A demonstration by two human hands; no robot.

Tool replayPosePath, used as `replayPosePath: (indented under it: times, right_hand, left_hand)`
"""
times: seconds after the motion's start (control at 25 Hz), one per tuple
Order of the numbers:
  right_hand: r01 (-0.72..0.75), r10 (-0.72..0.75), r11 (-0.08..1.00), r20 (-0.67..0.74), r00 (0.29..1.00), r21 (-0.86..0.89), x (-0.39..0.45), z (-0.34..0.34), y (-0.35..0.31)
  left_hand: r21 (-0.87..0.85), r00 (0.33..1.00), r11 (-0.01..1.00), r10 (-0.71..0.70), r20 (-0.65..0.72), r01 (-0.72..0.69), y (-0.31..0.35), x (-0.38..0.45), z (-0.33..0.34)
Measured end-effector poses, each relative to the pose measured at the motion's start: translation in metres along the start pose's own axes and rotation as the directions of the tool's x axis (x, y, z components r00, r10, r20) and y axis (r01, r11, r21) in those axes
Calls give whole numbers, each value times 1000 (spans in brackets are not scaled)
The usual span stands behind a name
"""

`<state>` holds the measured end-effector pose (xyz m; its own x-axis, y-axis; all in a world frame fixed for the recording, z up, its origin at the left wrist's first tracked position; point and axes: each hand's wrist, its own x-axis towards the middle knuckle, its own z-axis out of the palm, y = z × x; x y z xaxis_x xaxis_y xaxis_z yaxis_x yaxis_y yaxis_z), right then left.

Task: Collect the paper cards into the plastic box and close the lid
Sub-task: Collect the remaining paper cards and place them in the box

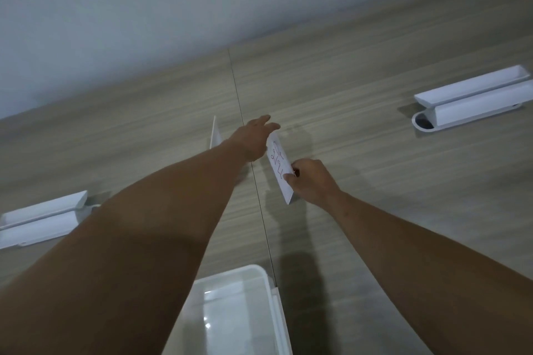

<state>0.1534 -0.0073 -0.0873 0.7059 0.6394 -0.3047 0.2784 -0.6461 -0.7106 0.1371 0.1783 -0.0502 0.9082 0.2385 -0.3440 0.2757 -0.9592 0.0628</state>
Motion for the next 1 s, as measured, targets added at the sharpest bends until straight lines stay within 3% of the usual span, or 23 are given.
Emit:
replayPosePath:
  times: [0.2,0.4,0.6,0.84,1.0]
  right_hand:
    - [100,-88,995,-325,942,21,-33,-4,3]
    - [153,-144,988,-365,920,-3,-38,-29,-2]
    - [285,-275,957,-464,842,-49,-106,-42,-77]
    - [339,-381,924,-387,840,-176,-199,0,-134]
    - [328,-383,915,-255,888,-233,-244,42,-130]
  left_hand:
    - [-181,980,983,-21,-196,-15,5,-24,-13]
    - [-203,981,978,17,-192,-57,-4,-56,-43]
    - [-307,919,946,-30,-394,-101,-23,-174,-83]
    - [-426,888,898,-104,-449,-110,-53,-321,-55]
    - [-525,919,847,-135,-371,-88,-58,-385,0]
